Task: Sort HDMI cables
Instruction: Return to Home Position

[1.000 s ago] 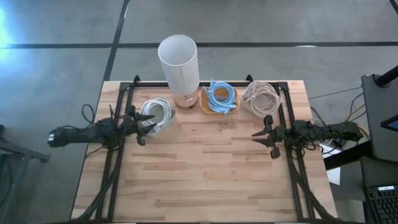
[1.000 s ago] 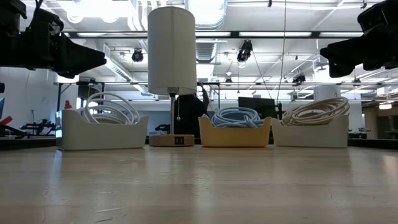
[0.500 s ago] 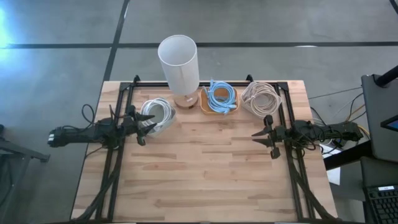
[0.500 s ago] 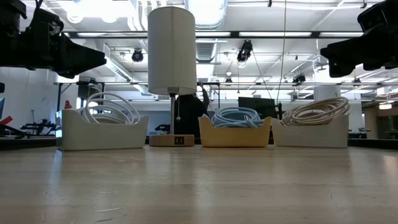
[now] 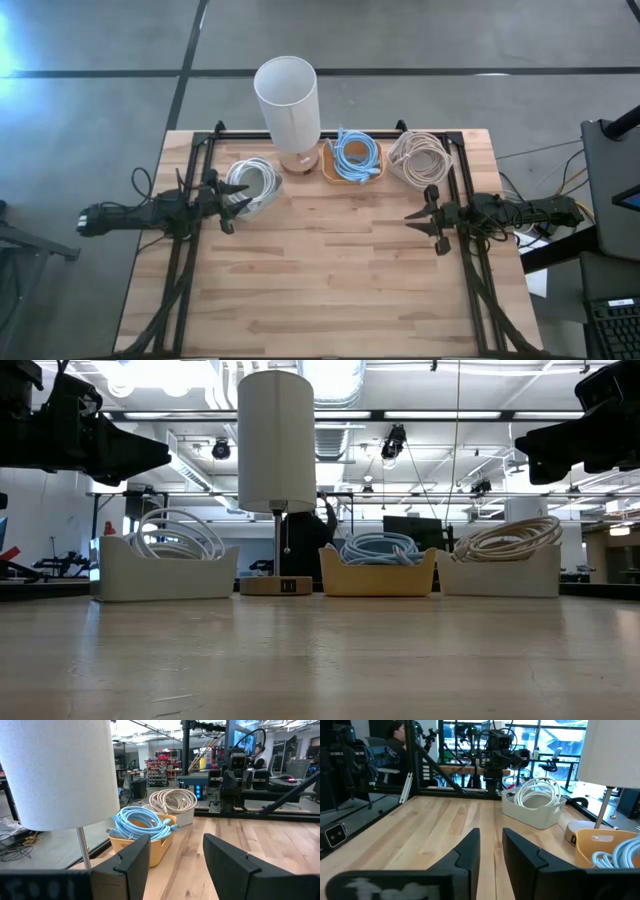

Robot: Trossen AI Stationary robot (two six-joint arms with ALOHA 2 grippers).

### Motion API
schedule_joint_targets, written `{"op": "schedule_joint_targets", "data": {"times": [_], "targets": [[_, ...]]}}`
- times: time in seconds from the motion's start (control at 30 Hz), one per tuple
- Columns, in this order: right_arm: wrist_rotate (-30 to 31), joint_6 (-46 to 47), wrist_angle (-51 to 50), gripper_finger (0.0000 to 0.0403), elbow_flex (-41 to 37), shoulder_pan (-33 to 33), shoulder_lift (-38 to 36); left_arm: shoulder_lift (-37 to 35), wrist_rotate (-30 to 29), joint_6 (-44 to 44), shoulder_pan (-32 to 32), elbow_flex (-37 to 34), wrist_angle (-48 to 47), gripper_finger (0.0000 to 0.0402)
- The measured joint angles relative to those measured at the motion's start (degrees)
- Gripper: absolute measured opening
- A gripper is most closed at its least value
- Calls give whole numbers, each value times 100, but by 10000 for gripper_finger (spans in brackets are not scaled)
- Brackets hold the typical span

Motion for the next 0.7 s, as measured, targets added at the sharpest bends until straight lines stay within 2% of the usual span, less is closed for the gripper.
{"op": "schedule_joint_targets", "data": {"times": [0.37, 0.7], "targets": [[0, -7, -2, 91, 0, 2, 1, 0, 0, 0, 0, 0, 0, 193], [0, -6, 0, 72, 0, 0, 1, -2, -2, 0, 0, 0, 0, 193]]}}
